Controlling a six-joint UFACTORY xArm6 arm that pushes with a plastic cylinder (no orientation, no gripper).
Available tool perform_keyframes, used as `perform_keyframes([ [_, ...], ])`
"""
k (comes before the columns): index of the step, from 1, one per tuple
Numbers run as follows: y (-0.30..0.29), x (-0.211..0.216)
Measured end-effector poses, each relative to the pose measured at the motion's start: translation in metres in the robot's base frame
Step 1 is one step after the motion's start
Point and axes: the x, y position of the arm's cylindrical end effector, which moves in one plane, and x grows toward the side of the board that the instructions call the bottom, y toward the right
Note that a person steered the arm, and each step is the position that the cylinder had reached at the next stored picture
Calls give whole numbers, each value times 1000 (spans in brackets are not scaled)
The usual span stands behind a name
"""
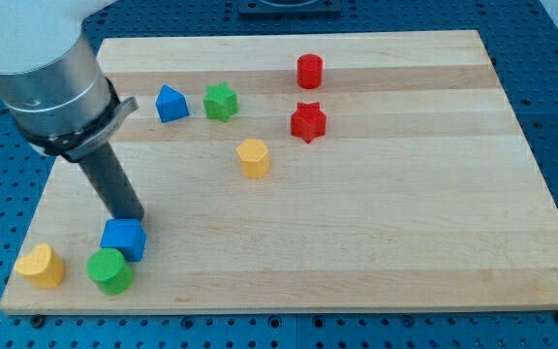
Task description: Push the green circle and the blue cube to the right side of the yellow heart
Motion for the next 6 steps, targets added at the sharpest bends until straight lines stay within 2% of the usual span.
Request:
perform_keyframes([
  [3,82,-4],
  [6,77,-5],
])
